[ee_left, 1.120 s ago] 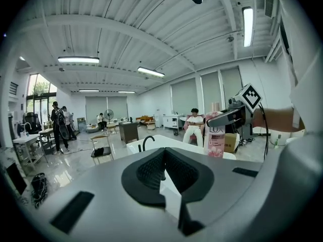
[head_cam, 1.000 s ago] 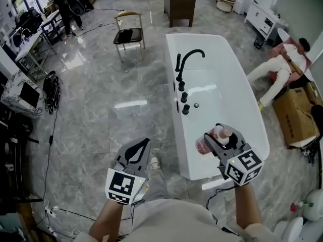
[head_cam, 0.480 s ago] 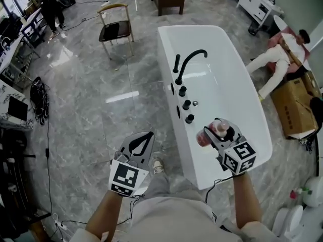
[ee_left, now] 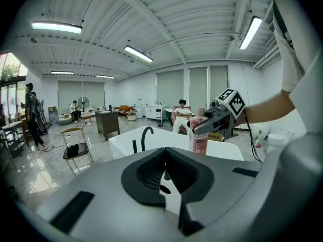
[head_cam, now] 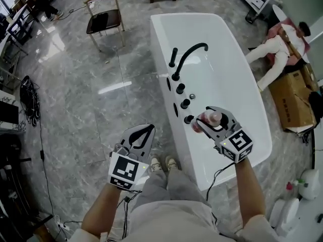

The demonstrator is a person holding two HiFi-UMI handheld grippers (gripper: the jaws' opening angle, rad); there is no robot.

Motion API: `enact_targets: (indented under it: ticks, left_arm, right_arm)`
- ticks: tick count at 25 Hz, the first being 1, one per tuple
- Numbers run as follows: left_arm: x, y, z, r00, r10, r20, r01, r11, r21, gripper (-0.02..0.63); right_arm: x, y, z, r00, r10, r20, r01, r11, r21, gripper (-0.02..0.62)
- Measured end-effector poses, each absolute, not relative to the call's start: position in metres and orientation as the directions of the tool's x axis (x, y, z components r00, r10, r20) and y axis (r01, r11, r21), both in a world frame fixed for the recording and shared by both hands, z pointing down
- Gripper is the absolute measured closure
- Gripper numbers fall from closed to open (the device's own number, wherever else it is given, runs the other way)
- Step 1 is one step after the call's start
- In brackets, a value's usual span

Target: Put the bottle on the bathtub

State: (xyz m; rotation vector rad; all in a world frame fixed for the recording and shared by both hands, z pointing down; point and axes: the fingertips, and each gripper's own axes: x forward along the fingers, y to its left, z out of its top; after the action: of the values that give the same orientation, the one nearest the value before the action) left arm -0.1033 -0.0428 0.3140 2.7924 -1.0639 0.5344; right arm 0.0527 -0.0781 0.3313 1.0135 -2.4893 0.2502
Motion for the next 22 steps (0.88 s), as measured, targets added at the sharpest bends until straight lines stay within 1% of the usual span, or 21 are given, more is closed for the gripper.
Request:
enact_targets:
  ticks: [5,10,17,20,22]
  left_arm:
    - [-0.092,-0.069,0.339,0.684,-0.623,0.38,-0.676,-0.737,0.009,0.586]
    - [-0.081,-0.093,0.375,0.664,-0.625,0.41,-0.696,-0.718,0.032,0.586]
    - [-0.058,-0.129,0.427,0.651,-0.623,0.434,-0.707,-0.705,0.048,0.586]
    - [-0.051,-0.141,0.448,0.644,-0.626,0.44,-0.715,-0.697,0.056,0.586]
    - [-0.046,-0.148,0.462,0.639,-0.626,0.447,-0.719,-0.692,0.058,0.586]
  right_arm:
    - [0.058,-0.108,0.358,-0.668,-0.577,0.47,-0.651,0.759,0.008,0.357]
    - [0.06,-0.133,0.394,-0.726,-0.495,0.476,-0.562,0.827,0.004,0.358]
    - [0.057,-0.16,0.444,-0.819,-0.297,0.491,-0.336,0.942,0.011,0.359]
    - [0.054,-0.165,0.465,-0.83,-0.216,0.514,-0.248,0.969,0.007,0.359]
    - [0.053,-0.168,0.478,-0.831,-0.184,0.525,-0.21,0.978,0.009,0.359]
